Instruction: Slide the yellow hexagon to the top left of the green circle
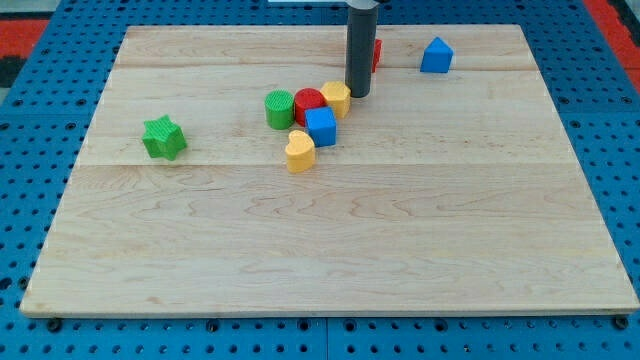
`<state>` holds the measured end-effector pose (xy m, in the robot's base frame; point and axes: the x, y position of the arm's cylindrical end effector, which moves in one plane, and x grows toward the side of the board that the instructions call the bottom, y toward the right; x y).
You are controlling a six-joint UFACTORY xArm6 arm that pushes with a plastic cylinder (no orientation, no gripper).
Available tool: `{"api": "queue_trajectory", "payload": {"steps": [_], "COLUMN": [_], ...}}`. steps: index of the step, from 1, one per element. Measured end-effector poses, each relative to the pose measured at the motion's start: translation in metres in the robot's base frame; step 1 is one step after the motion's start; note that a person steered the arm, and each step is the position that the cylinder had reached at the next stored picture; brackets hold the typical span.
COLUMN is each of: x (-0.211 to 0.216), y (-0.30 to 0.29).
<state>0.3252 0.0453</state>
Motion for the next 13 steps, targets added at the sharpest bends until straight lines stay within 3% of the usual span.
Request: {"api": "queue_trajectory", "payload": {"steps": [1,3,5,7,8,9,12,13], "x": [0.007,0.028,-0.001,-0.024,-0.005,0.000,0.026,0.002], "y": [0.019,-0.011,-0.037,-0.157,-0.162,-0.225,-0.214,-0.211]}}
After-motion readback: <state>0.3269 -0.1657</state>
